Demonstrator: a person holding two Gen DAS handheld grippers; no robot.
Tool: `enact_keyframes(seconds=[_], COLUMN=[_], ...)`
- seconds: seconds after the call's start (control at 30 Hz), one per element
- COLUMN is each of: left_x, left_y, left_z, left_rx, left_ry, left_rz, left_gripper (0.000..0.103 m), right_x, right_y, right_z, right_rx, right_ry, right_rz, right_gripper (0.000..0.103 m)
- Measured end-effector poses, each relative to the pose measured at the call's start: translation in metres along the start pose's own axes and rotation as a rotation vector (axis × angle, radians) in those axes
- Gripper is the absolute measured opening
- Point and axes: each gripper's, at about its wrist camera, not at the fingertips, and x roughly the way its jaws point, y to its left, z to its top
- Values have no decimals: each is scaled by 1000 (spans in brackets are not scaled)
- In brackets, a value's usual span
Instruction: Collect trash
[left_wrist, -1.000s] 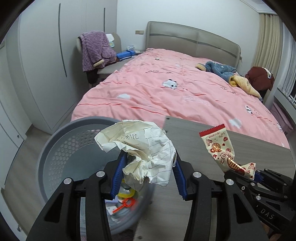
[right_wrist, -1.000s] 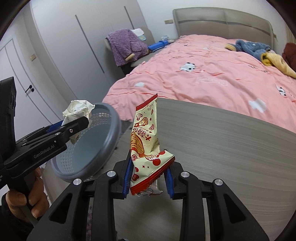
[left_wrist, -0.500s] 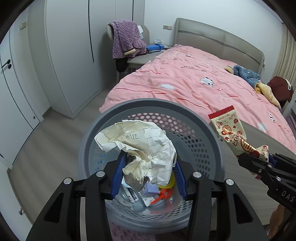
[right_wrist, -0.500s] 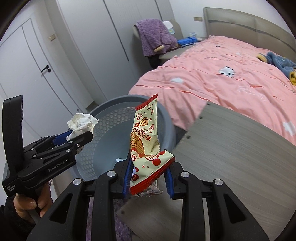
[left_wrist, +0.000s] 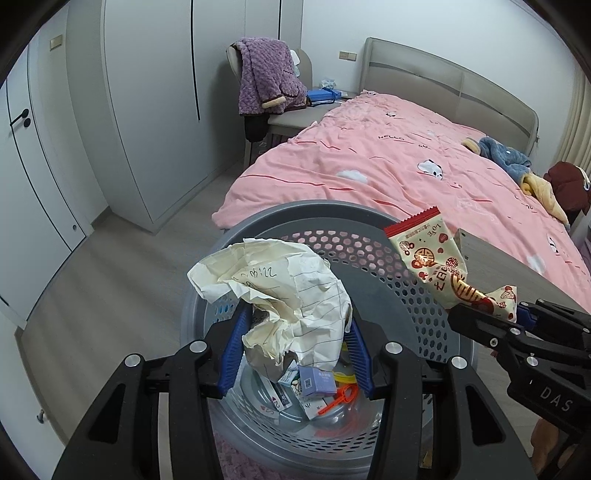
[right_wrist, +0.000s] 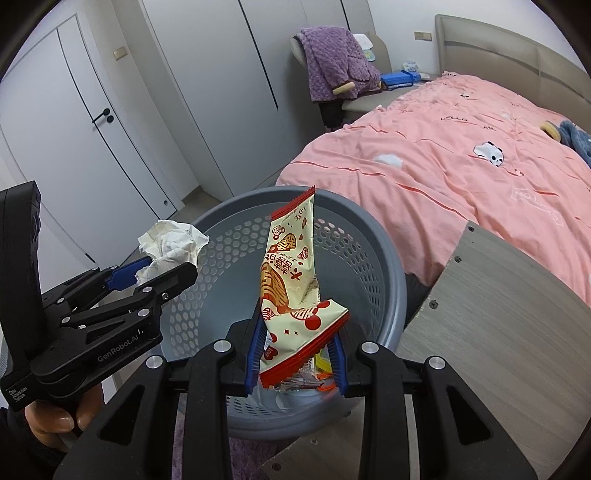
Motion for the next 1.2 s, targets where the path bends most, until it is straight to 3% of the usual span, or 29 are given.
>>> enact_keyframes(seconds=[0.13,0.2,0.27,0.43,1.2], left_x=[-1,-2,-4,-6,-15], left_y=[5,7,11,14,15], left_z=[1,0,0,-1,-6], left_rx=[-15,-20,-24,-35,-47], left_ry=[-1,0,-2,-3,-2], left_rz=[10,15,24,39,83], left_gripper=[52,55,60,68,76], right_x=[2,1,-1,0,-6], right_y=[3,6,7,6,-1], right_z=[3,5,4,3,-7], right_rx=[-11,-17,-16,-4,20], right_ry=[-8,-11,-25,-21,-43], right_rz=[11,14,8,3,-15], right_gripper=[33,47,54,55,70])
